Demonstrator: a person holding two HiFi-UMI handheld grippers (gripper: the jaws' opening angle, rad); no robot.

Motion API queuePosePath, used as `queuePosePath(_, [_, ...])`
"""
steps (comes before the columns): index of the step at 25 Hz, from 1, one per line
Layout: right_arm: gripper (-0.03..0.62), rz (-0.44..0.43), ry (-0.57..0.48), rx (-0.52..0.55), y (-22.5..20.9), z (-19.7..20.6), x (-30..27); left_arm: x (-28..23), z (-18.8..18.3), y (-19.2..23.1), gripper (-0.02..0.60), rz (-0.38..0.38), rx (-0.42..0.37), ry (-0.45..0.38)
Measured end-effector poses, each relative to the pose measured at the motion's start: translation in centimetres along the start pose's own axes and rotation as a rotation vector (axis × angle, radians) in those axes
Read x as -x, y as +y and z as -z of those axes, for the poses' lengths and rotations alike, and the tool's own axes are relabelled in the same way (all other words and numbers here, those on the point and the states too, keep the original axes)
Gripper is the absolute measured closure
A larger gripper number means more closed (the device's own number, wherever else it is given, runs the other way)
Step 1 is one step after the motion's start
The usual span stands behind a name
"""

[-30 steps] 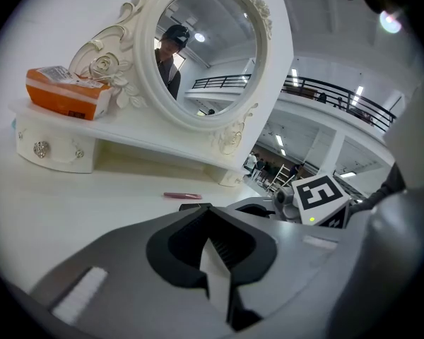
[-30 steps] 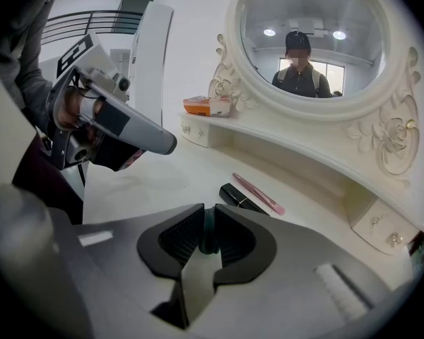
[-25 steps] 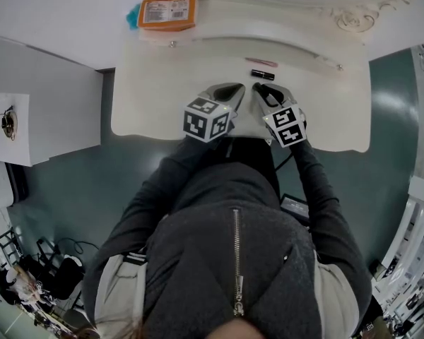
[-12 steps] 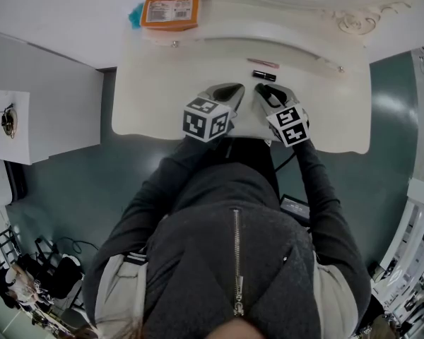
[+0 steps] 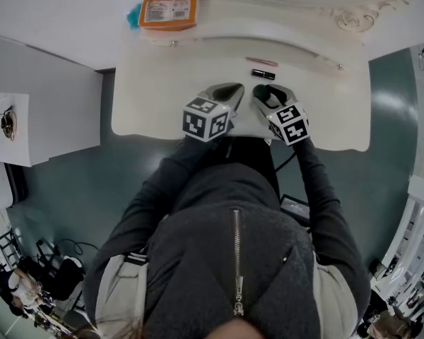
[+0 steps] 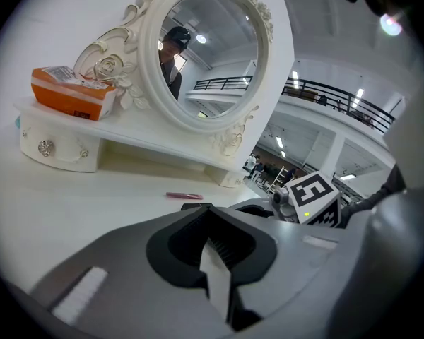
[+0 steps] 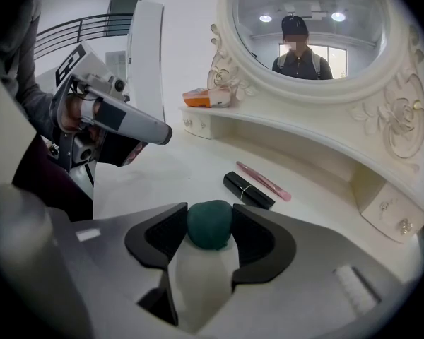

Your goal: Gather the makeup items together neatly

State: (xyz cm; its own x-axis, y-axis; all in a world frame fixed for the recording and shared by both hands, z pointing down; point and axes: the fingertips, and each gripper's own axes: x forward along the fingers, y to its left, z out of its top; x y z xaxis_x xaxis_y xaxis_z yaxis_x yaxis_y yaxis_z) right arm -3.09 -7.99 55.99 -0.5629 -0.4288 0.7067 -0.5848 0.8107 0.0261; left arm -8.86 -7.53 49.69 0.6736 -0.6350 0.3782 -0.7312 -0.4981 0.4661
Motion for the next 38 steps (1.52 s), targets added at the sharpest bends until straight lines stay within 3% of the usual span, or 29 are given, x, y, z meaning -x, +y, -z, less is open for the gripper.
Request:
queuePosePath(19, [0.349, 0.012, 0.017, -0.031, -0.3, 0.4, -0.7, 0.3, 0.2, 0.3, 0.571, -0.007, 0.016, -0.002])
queuePosePath(29, [0.225, -0.004, -0.009, -0.084, -1.0, 0.3, 1.3, 0.1, -0.1, -0.7, 0.571, 0.016, -0.002, -0.006])
queuePosePath(31, [0.208, -0.003, -0.052, -0.148, -1.7, -0.2, 3.1, 0.1, -0.5, -1.0, 0.571, 0.018, -0.030, -0.009])
queuePosePath(33, [0.185, -0.031, -0.150, -0.288, -2.4, -1.9, 5.6, 0.4, -1.5, -1.5, 0.571, 0.020, -0.071, -0.025])
queuePosePath(36, [0.187, -0.094, -0.385, -0.532, -3.3, -6.3, 10.8, 1.6, -4.3, -2.5, 0.571, 0.022, -0.131, -0.089])
queuePosePath(38, [0.234, -0.083, -0.533, -0.641, -3.7, -8.9, 14.2, 2.7, -6.6, -3.6, 0.571, 0.027, -0.166, -0.152])
